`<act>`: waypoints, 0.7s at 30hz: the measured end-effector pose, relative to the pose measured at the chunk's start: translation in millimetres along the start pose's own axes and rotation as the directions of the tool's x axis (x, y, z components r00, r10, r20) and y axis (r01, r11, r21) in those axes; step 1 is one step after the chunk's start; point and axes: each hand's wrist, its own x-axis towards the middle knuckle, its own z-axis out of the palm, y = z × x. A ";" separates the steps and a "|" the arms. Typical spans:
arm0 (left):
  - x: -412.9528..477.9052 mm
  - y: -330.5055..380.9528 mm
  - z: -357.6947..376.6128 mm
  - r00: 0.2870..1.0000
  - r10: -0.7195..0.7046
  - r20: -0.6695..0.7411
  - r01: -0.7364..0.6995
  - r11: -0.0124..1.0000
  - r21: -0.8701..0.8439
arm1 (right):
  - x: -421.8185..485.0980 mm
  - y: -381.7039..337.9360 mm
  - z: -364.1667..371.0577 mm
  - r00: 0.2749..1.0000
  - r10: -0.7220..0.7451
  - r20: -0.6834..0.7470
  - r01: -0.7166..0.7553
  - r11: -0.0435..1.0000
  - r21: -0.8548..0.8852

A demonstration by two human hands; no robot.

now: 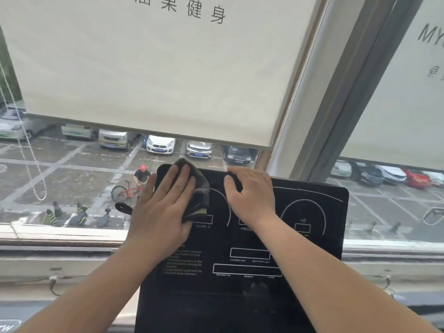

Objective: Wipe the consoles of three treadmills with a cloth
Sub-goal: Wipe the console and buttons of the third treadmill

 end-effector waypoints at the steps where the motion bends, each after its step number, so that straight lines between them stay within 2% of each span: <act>1: 8.0 2.4 -2.6 0.998 -0.062 0.011 0.062 0.998 -0.015 | -0.4 -0.3 -0.7 1.000 0.005 0.004 -0.005 1.000 -0.003; 3: 9.1 15.8 0.3 0.989 -0.151 0.012 0.151 0.987 -0.061 | -1.3 -0.1 -2.4 1.000 0.014 0.014 -0.014 1.000 -0.003; 5: -9.5 32.9 13.1 0.987 -0.159 0.007 0.159 0.985 -0.071 | -1.4 0.6 -4.3 1.000 0.010 0.018 -0.010 1.000 -0.003; 8: -54.6 44.5 30.1 0.995 -0.036 0.091 0.039 0.999 -0.032 | 0.4 3.8 -3.9 1.000 -0.004 0.023 0.004 1.000 -0.016; 10: -69.5 30.3 31.5 0.987 0.093 0.132 -0.096 0.995 0.014 | 1.2 5.9 -2.7 0.999 -0.014 0.035 0.016 0.999 -0.039; 11: -66.5 19.1 29.3 0.985 0.114 0.132 -0.120 0.992 0.035 | 1.3 7.4 -2.2 0.999 -0.020 0.042 0.022 0.999 -0.050; 12: -58.0 8.7 25.7 0.990 0.089 0.109 -0.095 0.994 0.047 | 1.6 8.9 -1.6 0.999 -0.024 0.048 0.027 0.998 -0.057; 14: -34.3 -1.3 14.5 0.997 -0.055 0.058 0.052 0.998 0.043 | 2.5 10.6 -1.1 0.998 -0.030 0.057 0.034 0.998 -0.056; 17: -20.2 17.6 10.6 0.968 -0.248 0.044 0.250 0.967 -0.053 | 0.2 9.8 -0.1 0.998 -0.032 0.058 0.035 0.998 -0.056; 19: -35.5 36.4 20.5 0.963 -0.260 0.065 0.265 0.961 -0.082 | -3.2 9.5 1.1 0.997 -0.050 0.060 0.054 0.995 -0.078; 21: -64.7 48.6 34.3 0.981 -0.164 0.101 0.171 0.983 -0.065 | -6.9 10.9 1.7 0.996 -0.063 0.064 0.070 0.991 -0.118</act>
